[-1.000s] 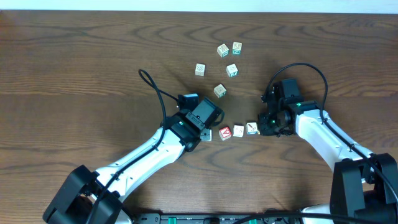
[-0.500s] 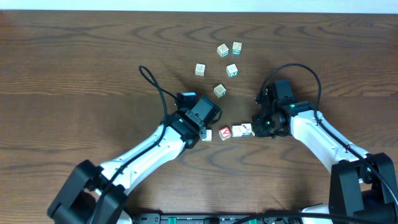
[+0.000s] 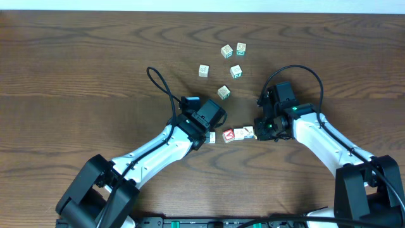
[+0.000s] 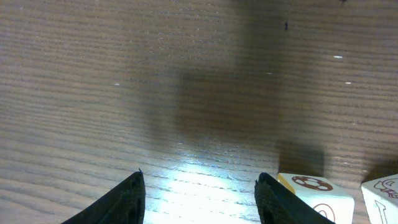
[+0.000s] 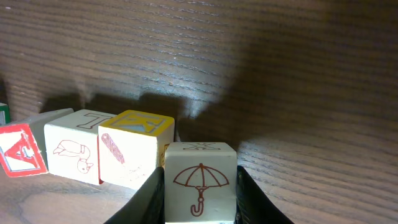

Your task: Lift 5 blocks

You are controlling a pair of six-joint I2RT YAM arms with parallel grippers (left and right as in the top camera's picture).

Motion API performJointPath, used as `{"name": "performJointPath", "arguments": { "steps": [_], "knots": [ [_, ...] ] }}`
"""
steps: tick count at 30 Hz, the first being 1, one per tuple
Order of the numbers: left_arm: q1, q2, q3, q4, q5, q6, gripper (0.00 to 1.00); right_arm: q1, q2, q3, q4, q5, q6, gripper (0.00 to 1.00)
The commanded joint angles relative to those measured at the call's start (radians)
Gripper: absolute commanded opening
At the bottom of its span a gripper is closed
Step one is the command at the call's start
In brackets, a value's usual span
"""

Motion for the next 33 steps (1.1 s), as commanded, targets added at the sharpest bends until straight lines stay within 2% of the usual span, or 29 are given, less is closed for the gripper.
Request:
{"name": "performJointPath", "arguments": {
  "steps": [1, 5, 13, 33],
  "knots": [
    [0.005, 0.007, -0.012, -0.002, -0.024, -0.035, 0.58, 0.009, -0.003, -0.006, -0.006, -0.005, 0.015, 0.06],
    [0.005, 0.007, -0.012, 0.0, -0.024, -0.035, 0.58, 0.009, -0.003, -0.006, -0.003, 0.019, 0.015, 0.16],
    [0.005, 0.007, -0.012, 0.0, -0.024, -0.035, 0.58, 0.008, -0.003, -0.006, -0.002, 0.082, 0.014, 0.2],
    [0.005, 0.007, -0.012, 0.001, -0.024, -0.035, 0.58, 0.009, -0.003, -0.006, 0.0, 0.082, 0.014, 0.29]
  ]
}}
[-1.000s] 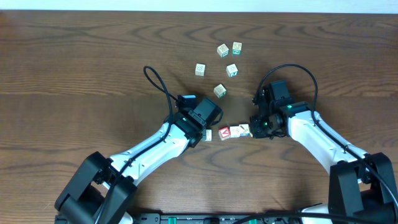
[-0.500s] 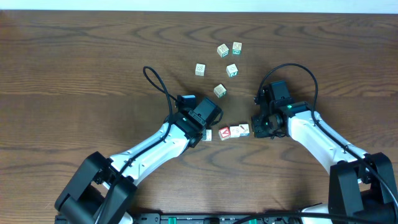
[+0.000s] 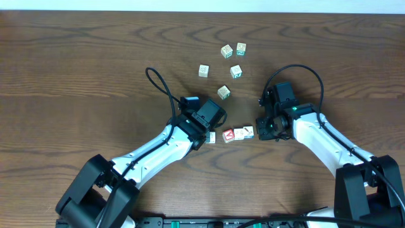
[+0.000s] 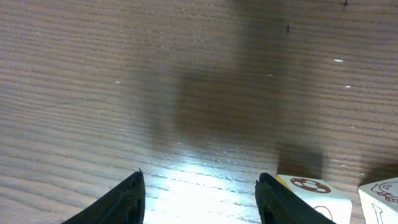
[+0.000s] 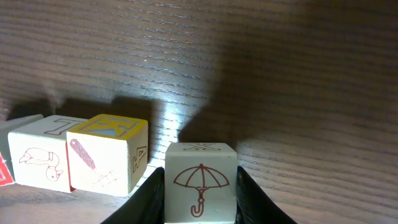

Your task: Lift 5 blocks

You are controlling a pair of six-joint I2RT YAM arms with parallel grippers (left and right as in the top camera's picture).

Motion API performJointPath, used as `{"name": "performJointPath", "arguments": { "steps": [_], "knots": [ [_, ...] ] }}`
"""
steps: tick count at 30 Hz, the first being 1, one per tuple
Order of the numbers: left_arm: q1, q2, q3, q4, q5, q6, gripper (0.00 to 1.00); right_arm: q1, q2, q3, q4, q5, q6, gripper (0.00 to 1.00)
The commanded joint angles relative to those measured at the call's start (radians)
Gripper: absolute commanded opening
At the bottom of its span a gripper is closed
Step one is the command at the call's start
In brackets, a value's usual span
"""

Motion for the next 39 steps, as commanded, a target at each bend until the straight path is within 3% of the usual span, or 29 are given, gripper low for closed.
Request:
{"name": "performJointPath", "arguments": {
  "steps": [1, 28, 39],
  "knots": [
    [0.005, 0.007, -0.012, 0.0, -0.024, -0.013, 0.58, 0.009, -0.003, -0.006, 0.002, 0.01, 0.011, 0.29],
    [0.005, 0.007, -0.012, 0.001, -0.024, -0.013, 0.58, 0.008, -0.003, -0.006, 0.097, 0.033, -0.008, 0.36],
    [0.005, 0.007, -0.012, 0.002, -0.029, -0.013, 0.58, -0.054, -0.003, -0.006, 0.096, 0.1, -0.015, 0.13]
  ]
}}
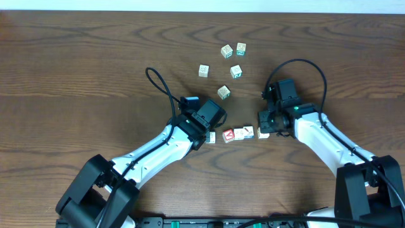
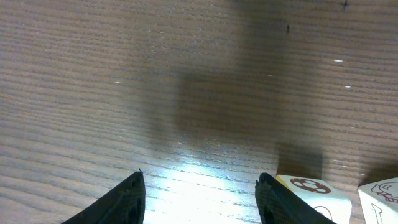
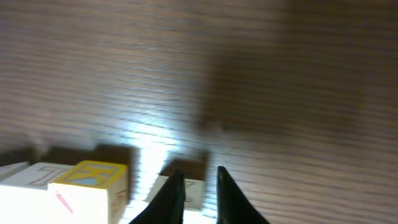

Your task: Lift 5 blocks

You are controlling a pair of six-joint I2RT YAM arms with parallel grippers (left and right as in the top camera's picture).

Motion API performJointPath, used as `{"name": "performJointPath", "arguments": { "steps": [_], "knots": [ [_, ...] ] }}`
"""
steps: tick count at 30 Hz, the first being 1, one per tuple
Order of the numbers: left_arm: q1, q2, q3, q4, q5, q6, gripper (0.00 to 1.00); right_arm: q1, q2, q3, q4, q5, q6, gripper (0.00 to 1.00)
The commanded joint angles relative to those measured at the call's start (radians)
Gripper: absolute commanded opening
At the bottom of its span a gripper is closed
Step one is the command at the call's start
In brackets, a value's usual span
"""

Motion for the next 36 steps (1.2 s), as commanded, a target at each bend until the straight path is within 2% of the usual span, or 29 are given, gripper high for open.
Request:
{"name": "performJointPath", "arguments": {
  "steps": [1, 2, 3, 4, 6, 12, 23, 26, 36],
  "knots": [
    [0.005, 0.007, -0.012, 0.003, -0.029, -0.013, 0.57, -0.04, -0.003, -0.006, -0.008, 0.029, -0.003, 0.11],
    [0.005, 0.007, -0.012, 0.004, -0.029, -0.013, 0.52, -0.051, -0.003, -0.006, -0.01, 0.029, -0.003, 0.1],
    [0.005, 0.007, -0.012, 0.004, -0.029, -0.013, 0.41, -0.063, -0.003, -0.006, -0.015, 0.029, -0.003, 0.08],
    [0.005, 0.007, -0.012, 0.004, -0.029, -0.013, 0.23, -0.076, -0.003, -0.006, -0.023, 0.029, -0.003, 0.06],
    [0.005, 0.007, -0.012, 0.008, -0.032, -0.013, 0.09, -0.097, -0.003, -0.006, -0.058, 0.027, -0.002, 0.01],
    [0.005, 0.033, -0.034, 0.071, -0.031, -0.013, 0.08, -0.103, -0.003, -0.035, -0.126, -0.034, -0.003, 0.01],
    [0.005, 0.125, -0.043, 0.085, 0.026, -0.029, 0.08, -0.097, -0.003, -0.127, -0.048, -0.103, -0.005, 0.02],
    [0.005, 0.125, -0.043, 0.106, 0.037, -0.029, 0.08, -0.088, -0.003, -0.127, -0.022, -0.139, -0.047, 0.03],
    [0.005, 0.125, -0.043, 0.144, 0.119, -0.119, 0.08, -0.05, -0.003, -0.127, 0.023, -0.178, -0.087, 0.05]
  ]
}}
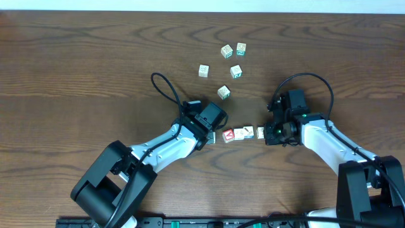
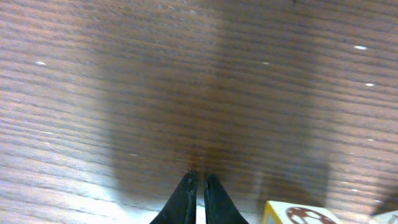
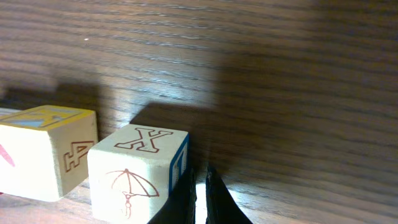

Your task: Lift 5 blocks

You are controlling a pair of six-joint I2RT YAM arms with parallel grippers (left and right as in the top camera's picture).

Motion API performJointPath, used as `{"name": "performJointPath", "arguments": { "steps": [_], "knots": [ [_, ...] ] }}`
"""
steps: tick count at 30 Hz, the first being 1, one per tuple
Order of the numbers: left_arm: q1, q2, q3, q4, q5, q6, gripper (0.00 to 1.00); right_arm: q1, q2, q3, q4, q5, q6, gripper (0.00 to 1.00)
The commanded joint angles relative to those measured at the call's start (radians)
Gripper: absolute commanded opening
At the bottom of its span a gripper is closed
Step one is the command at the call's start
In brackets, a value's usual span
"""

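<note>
A row of small picture blocks lies mid-table: a red one (image 1: 228, 135), a white one (image 1: 239, 133), a yellow-topped one (image 1: 249, 132) and the umbrella block (image 1: 260, 132). In the right wrist view the umbrella block (image 3: 134, 177) rests on the table beside the yellow block (image 3: 43, 149). My right gripper (image 3: 200, 180) is shut on nothing, its tips just right of the umbrella block. My left gripper (image 2: 198, 182) is shut on nothing at the row's left end, with a lifebuoy block (image 2: 298, 214) to its right.
Several loose blocks lie further back: one (image 1: 223, 92) nearest the row, two (image 1: 203, 70) (image 1: 236, 71) behind it, and a pair (image 1: 226, 50) (image 1: 241, 47) at the far end. The left arm's cable (image 1: 166, 88) loops over the table.
My left gripper was open and is now shut on nothing. My right gripper, still shut, has moved from above the umbrella block to low beside its right face.
My right gripper held the umbrella block near the row's right end, then beside the yellow block. Later the block stood on the table with the gripper off it and shut. The left gripper stayed open by the lifebuoy block until now, when both are shut.
</note>
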Motion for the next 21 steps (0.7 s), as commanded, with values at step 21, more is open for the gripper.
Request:
{"name": "performJointPath", "arguments": {
  "steps": [21],
  "knots": [
    [0.003, 0.014, -0.007, 0.053, 0.12, -0.127, 0.08, 0.034, 0.003, -0.011, 0.031, -0.085, -0.061, 0.06]
  ]
}}
